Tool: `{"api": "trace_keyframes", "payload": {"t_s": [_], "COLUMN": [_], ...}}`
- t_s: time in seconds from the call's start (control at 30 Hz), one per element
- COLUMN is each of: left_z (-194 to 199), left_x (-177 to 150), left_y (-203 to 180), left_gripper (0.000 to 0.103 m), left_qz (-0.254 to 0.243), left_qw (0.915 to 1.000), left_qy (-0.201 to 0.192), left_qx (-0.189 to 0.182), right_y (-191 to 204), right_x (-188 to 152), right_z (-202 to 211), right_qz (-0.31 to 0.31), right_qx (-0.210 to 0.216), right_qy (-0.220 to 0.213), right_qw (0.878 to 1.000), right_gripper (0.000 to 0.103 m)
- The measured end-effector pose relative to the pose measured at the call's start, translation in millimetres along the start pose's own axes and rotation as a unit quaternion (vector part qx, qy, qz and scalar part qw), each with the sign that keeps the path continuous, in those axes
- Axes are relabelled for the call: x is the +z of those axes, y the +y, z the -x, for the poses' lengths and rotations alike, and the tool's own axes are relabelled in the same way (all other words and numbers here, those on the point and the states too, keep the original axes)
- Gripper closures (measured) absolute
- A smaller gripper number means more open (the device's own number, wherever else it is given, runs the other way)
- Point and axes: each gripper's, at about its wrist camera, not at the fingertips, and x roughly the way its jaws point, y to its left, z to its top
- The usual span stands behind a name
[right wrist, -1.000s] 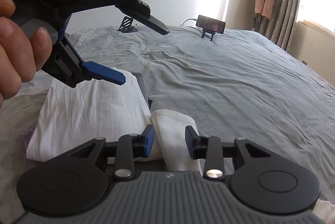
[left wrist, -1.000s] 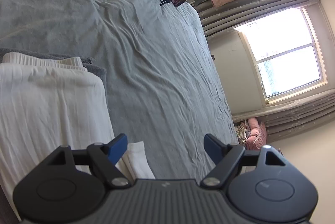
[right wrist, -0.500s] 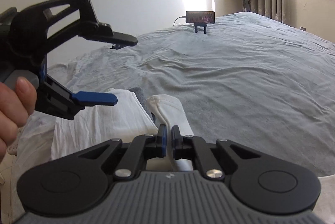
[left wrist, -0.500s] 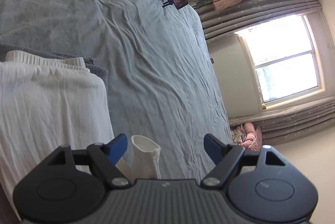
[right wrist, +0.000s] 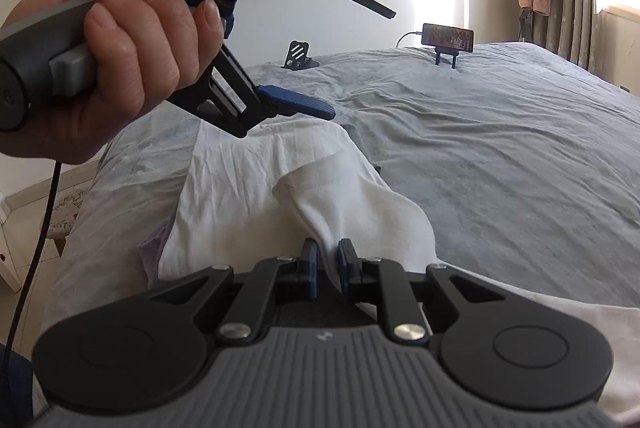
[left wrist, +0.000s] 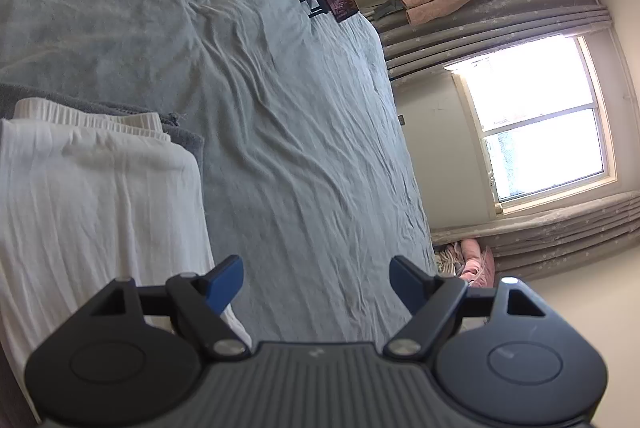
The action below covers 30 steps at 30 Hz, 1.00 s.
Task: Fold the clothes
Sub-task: 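Lower the sleeve onto the bed and open the right gripper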
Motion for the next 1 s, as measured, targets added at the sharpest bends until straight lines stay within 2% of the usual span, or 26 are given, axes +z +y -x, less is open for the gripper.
{"api": "trace_keyframes", "payload": {"t_s": [0.2, 0.23, 0.27, 0.33, 0.5, 0.63, 0.77, 0.87, 1.0], "left_z": [0.4, 0.4, 0.1, 0.0, 0.3, 0.1, 0.4, 0.5, -1.6], "left_x": [0.3, 0.1, 0.2, 0.3, 0.7, 0.3, 0.4, -1.3, -5.1], "left_y": [-0.9, -1.2, -1.5, -1.6, -0.8, -0.5, -0.2, -2.1, -7.0], "left_gripper": [0.023, 0.023, 0.023, 0.023, 0.023, 0.023, 0.023, 0.023, 0.023], "left_qz": [-0.001, -0.001, -0.002, -0.003, -0.002, -0.001, -0.001, -0.006, -0.02], "left_qw": [1.0, 1.0, 1.0, 1.0, 1.0, 1.0, 1.0, 1.0, 0.9997], "left_qy": [-0.001, -0.001, -0.001, -0.001, -0.002, -0.001, 0.0, 0.002, 0.011], "left_qx": [0.001, 0.001, 0.001, 0.002, 0.003, 0.002, 0.003, -0.002, -0.011], "right_y": [-4.9, -5.7, -6.3, -3.6, 7.2, 10.1, 2.0, -21.3, -67.9], "right_x": [-1.2, -0.9, -0.8, -1.6, -6.0, -6.0, -4.9, -12.0, -29.2], "right_z": [12.4, 14.4, 15.3, 12.3, 7.7, 16.2, 31.0, 45.3, 73.4], "right_qz": [-0.009, -0.014, -0.021, -0.02, -0.003, -0.007, -0.026, -0.062, -0.141], "right_qx": [0.011, 0.015, 0.025, 0.039, 0.052, 0.065, 0.033, -0.019, -0.084], "right_qy": [-0.014, -0.019, -0.02, -0.013, 0.005, 0.0, -0.004, 0.002, 0.0], "right_qw": [1.0, 1.0, 0.999, 0.999, 0.999, 0.998, 0.999, 0.998, 0.986], "right_gripper": [0.082, 0.08, 0.071, 0.065, 0.065, 0.065, 0.065, 0.065, 0.065]}}
